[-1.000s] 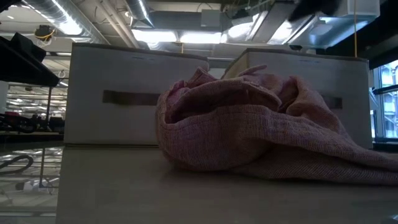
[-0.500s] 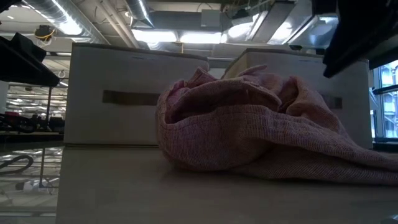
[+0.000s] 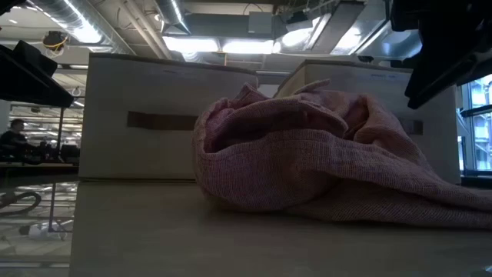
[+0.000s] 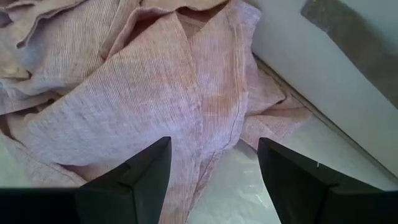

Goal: Sort clothes
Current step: Put the pink polo shirt into the right laundry organizer

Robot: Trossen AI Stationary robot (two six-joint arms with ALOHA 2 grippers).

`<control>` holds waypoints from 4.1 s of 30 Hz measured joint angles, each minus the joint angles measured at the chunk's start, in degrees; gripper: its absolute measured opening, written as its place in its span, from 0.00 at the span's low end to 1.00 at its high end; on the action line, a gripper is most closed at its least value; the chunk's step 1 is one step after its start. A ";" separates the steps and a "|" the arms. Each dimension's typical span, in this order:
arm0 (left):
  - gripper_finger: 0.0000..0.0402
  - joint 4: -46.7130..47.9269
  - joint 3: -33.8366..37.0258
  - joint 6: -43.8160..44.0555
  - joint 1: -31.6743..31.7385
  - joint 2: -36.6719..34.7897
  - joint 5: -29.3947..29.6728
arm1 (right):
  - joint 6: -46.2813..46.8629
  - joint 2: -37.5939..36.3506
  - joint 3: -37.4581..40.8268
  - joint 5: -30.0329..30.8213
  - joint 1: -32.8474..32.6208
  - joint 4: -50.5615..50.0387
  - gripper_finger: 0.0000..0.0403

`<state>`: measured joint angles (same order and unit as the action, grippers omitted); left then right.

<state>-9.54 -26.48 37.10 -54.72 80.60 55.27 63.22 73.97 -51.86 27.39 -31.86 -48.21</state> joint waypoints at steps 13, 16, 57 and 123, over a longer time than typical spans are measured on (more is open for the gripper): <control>0.32 0.00 0.00 0.00 0.00 0.01 0.00 | 0.00 0.01 0.00 2.13 0.00 0.02 0.60; 0.32 0.00 0.00 0.00 0.00 0.00 0.01 | -0.02 0.02 0.00 3.16 0.00 0.04 0.60; 0.32 0.08 0.00 0.00 0.02 0.00 0.88 | -21.16 23.57 0.00 -4.62 2.03 50.88 0.60; 0.64 18.90 -27.98 -0.71 22.33 15.99 -34.60 | -52.03 17.86 -0.55 -0.06 -3.03 52.73 0.60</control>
<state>9.36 -54.45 36.39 -32.39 96.59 20.67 11.19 91.84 -52.40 27.33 -34.89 4.53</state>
